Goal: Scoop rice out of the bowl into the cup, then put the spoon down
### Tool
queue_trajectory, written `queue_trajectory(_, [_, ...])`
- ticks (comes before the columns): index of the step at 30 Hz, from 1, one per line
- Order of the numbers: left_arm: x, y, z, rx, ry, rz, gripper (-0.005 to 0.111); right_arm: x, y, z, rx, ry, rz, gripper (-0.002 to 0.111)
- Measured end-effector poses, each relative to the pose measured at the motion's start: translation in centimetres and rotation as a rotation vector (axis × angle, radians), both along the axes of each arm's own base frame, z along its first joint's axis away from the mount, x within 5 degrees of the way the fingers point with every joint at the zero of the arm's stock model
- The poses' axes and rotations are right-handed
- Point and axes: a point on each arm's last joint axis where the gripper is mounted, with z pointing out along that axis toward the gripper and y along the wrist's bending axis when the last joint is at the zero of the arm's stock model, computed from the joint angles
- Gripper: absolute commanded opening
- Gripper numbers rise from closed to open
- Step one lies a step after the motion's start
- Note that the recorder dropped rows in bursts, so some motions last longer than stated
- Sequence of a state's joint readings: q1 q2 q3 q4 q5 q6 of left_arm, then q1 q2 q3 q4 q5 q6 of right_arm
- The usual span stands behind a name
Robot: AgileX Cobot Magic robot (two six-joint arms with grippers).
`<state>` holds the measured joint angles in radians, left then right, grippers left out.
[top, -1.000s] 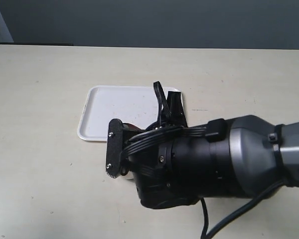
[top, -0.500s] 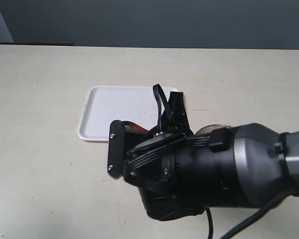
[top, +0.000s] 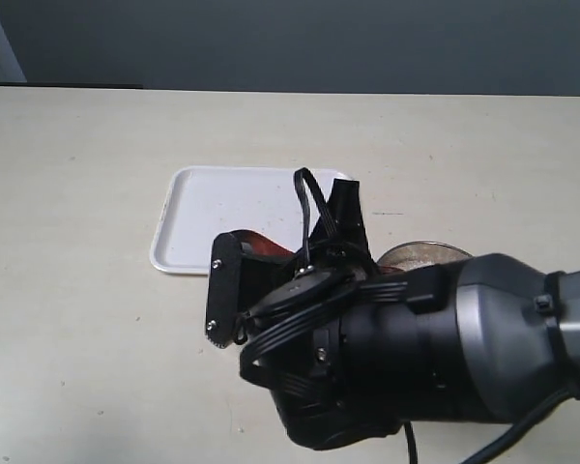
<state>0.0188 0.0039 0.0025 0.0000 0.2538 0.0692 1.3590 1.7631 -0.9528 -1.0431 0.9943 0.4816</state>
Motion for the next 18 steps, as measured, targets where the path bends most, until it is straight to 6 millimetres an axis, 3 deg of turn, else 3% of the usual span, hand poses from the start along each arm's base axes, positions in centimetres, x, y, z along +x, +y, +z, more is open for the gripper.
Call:
queue_trajectory(10, [0.0, 0.0, 0.0, 0.0, 0.0, 0.0, 0.0, -0.56, -0.21, 0.45, 0.096, -0.005, 0.02, -0.001])
queue_trajectory(18, [0.0, 0.0, 0.01, 0.0, -0.001, 0.0, 0.0, -0.67, -0.84, -0.05, 0.068, -0.01, 0.02, -0.001])
